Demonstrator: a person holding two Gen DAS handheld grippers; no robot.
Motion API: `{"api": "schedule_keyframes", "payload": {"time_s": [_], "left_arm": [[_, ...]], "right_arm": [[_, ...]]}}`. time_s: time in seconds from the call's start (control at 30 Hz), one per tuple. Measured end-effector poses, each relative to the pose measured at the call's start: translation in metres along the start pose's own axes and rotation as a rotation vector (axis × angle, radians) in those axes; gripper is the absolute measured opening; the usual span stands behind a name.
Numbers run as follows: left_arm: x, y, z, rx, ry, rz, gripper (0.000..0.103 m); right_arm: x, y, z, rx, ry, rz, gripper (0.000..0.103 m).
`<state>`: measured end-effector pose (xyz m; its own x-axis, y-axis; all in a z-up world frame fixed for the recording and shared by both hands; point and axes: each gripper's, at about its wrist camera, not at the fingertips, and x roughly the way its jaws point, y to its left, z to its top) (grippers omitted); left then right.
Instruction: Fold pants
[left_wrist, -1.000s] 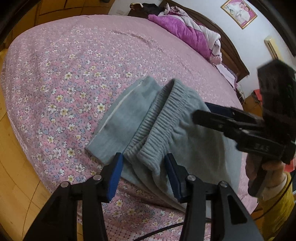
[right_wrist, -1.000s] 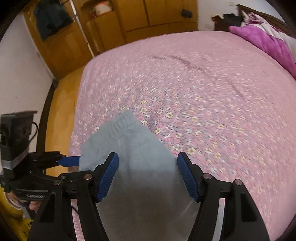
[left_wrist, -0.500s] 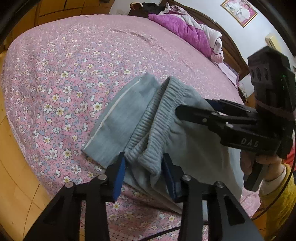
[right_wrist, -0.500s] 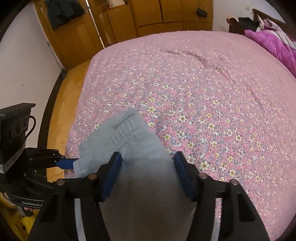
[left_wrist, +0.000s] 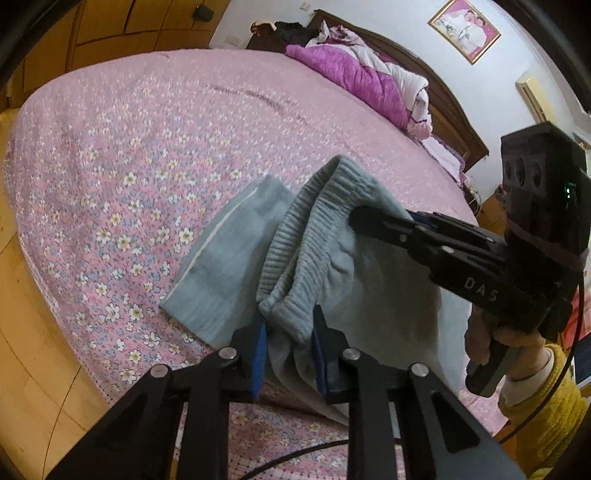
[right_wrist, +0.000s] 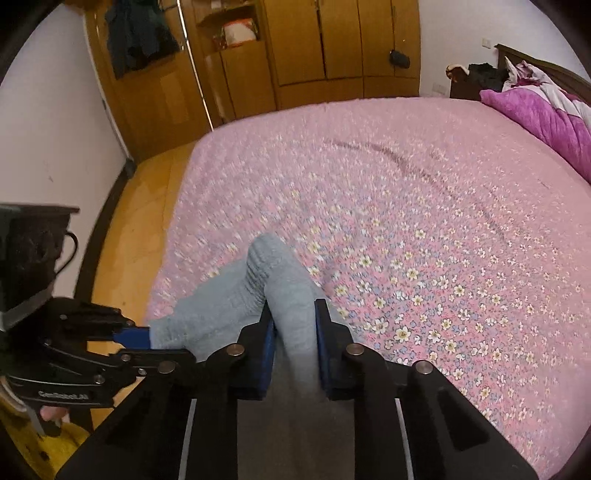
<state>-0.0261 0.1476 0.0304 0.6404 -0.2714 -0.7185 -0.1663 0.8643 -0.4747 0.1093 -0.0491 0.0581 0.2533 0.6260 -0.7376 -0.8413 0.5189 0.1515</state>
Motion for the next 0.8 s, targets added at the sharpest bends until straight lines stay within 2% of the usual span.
{"api": "schedule_keyframes", "payload": {"time_s": [0.27,0.4,0.5,0.57,0.63,0.73,0.8], "left_arm": [[-0.026,0.008,0.016,0.019,-0.064,0.015,0.022],[-0.012,0.027,0.018,-0.023,-0.030,0.041,0.023],[0.009,0.038,0.015,-0.039,0.014,0.082,0.029],[0.023,0.046,0.009,-0.039,0.041,0.112,0.033],[0.025,0.050,0.006,-0.045,0.043,0.107,0.036],[0.018,0.054,0.006,-0.036,0.045,0.118,0.040],[0.013,0.057,0.005,-0.035,0.051,0.125,0.040]], "right_arm": [[-0.010,0.015,0.024,-0.016,-0.068,0.011,0.012],[0.012,0.019,0.030,-0.023,-0.051,-0.003,0.012],[0.038,0.019,0.026,-0.018,0.001,-0.021,0.014],[0.054,0.016,0.022,0.003,0.036,-0.036,0.018],[0.061,0.008,0.019,0.051,0.039,-0.019,0.022],[0.043,-0.009,0.022,0.157,0.013,0.056,0.024],[0.025,-0.019,0.021,0.191,-0.027,0.049,0.024]]}}
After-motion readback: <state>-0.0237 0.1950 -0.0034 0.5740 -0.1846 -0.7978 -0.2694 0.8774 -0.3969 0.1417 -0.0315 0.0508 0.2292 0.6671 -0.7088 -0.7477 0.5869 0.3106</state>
